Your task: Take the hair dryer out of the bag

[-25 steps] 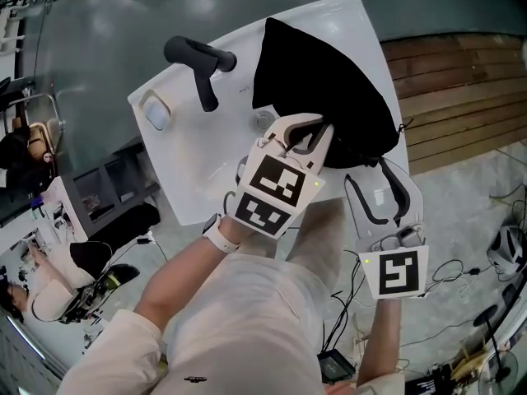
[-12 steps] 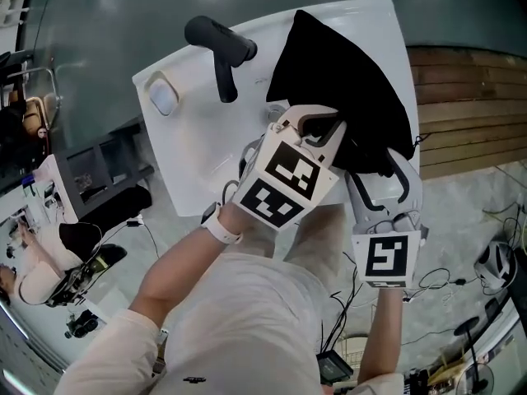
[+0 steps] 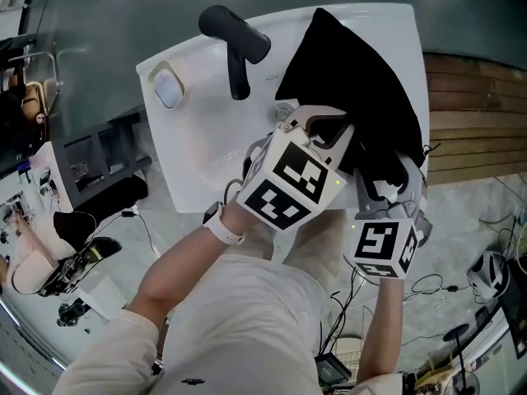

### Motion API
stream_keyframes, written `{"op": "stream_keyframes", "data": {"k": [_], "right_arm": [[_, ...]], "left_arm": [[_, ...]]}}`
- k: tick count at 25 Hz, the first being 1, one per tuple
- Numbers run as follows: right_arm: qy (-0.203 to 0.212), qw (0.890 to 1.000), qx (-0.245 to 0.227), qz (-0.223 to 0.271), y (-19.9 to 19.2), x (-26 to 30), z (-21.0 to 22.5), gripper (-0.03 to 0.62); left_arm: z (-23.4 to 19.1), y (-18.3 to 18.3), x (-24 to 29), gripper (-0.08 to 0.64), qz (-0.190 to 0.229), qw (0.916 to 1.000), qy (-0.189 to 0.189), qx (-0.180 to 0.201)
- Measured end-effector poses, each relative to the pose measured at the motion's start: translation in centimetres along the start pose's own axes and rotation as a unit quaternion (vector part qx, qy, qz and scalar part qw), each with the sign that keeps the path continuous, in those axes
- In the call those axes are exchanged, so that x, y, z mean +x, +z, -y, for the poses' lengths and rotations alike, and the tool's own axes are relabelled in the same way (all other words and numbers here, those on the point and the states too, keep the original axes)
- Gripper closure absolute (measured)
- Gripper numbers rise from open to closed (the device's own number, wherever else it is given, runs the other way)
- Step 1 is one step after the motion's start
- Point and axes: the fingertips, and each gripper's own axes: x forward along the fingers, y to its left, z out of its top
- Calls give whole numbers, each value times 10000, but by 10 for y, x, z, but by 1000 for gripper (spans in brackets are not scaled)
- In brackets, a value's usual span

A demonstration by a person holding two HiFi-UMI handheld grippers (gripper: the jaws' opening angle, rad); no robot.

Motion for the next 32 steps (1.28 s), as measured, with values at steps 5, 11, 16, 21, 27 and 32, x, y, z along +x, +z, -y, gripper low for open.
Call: {"op": "stream_keyframes", "data": {"k": [5, 11, 16, 21, 27, 32], "right_arm": [[69, 9986, -248, -464, -13, 19, -5, 344], [15, 9950, -388, -917, -19, 30, -9, 356], [-66, 9927, -109, -1197, -23, 35, -7, 353], [95, 9893, -52, -1453, -32, 43, -12, 350], [309, 9906, 0, -1334, -31, 48, -20, 404], [188, 9943, 743, -746, -25, 36, -15, 417]], "left_arm": [[2, -1, 1, 542, 54, 10000, -30, -24], [6, 5, -10, 541, 217, 9997, -93, -90], [11, 15, -23, 543, 359, 9992, -168, -70], [13, 11, -23, 543, 328, 9993, -186, -29], [7, 7, -29, 543, 330, 9993, -113, -102], [14, 17, -36, 543, 442, 9989, -175, 19]]}}
